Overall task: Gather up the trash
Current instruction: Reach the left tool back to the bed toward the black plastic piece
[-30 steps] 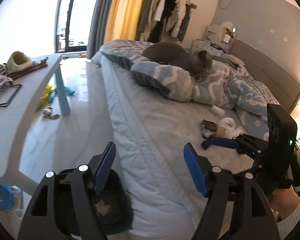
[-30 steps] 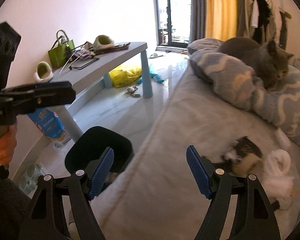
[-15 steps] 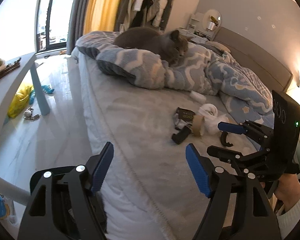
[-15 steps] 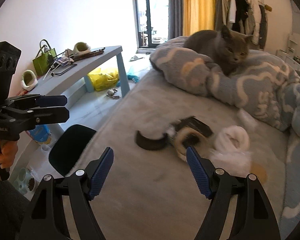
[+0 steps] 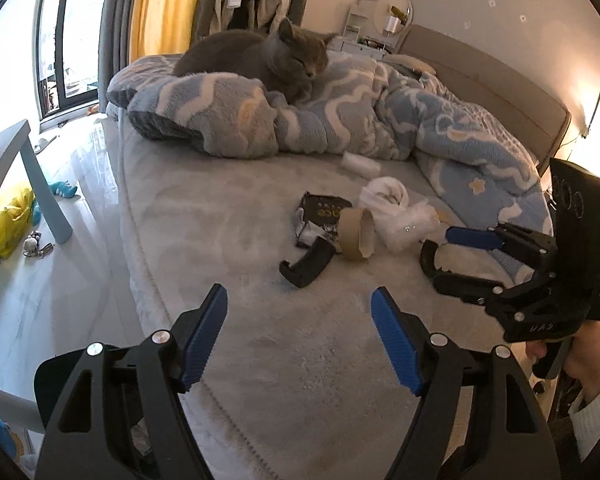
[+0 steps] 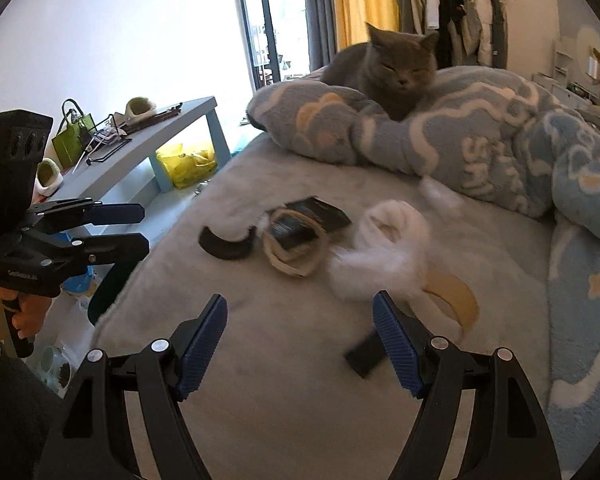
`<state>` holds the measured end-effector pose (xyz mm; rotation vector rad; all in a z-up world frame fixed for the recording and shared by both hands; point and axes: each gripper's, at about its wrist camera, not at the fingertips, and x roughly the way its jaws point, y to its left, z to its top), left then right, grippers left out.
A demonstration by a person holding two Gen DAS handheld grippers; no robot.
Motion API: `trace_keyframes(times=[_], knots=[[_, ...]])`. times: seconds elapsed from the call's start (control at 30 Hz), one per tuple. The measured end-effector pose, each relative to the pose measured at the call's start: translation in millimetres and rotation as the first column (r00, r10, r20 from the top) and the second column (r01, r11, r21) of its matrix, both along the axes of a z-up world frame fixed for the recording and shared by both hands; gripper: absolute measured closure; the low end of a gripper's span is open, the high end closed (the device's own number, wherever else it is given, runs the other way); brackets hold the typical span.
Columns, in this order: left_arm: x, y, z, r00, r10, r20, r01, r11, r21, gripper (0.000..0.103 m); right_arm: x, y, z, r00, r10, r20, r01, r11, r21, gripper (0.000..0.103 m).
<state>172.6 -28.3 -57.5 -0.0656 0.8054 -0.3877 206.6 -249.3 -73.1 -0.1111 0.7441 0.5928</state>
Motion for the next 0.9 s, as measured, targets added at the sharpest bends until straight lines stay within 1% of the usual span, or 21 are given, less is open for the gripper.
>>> trace_keyframes(times=[0.23, 0.3, 0.37, 0.5, 0.7, 0.73, 0.8, 0.9], knots=[[11, -8, -13, 0.999, 0.017, -0.042, -0.016, 1.0, 0.019, 0.026, -2, -16, -9, 1.0, -0.011, -0.005, 0.011, 1.0, -0.009, 0.027], [13, -11, -16, 0.998, 0.015, -0.058, -0.014, 1.0, 0.017, 0.023, -1, -18, -11, 1.0, -0.006, -0.011, 0.006, 1.0, -0.013, 0.027], [15, -15, -18, 0.998, 0.013, -0.059, -0.012, 1.0, 0.018, 0.021, 1, -18, -15, 1.0, -0.006, -0.018, 0.006, 1.0, -0.024, 0.027], [19, -20, -20, 0.998, 0.008, -0.056, -0.007, 1.0, 0.02, 0.02, 8, -23, -23, 0.999, -0.021, -0.037, 0.02, 0.999, -0.033, 0.027], [30, -26, -25, 0.998, 0.004, -0.057, -0.002, 1.0, 0.022, 0.021, 24, -35, -37, 0.995, -0.028, -0.099, 0.03, 0.999, 0.022, 0.027], [31, -26, -26, 0.998, 0.002, -0.058, 0.0, 1.0, 0.021, 0.021, 26, -36, -39, 0.994, -0.024, -0.108, 0.027, 0.999, 0.033, 0.027], [35, -28, -28, 0.998, -0.005, -0.059, 0.006, 1.0, 0.018, 0.022, 29, -37, -41, 0.993, -0.019, -0.116, 0.023, 0.999, 0.037, 0.032], [41, -30, -30, 0.998, -0.011, -0.058, 0.013, 1.0, 0.023, 0.027, 32, -36, -43, 0.993, -0.007, -0.116, 0.01, 1.0, 0.028, 0.035]])
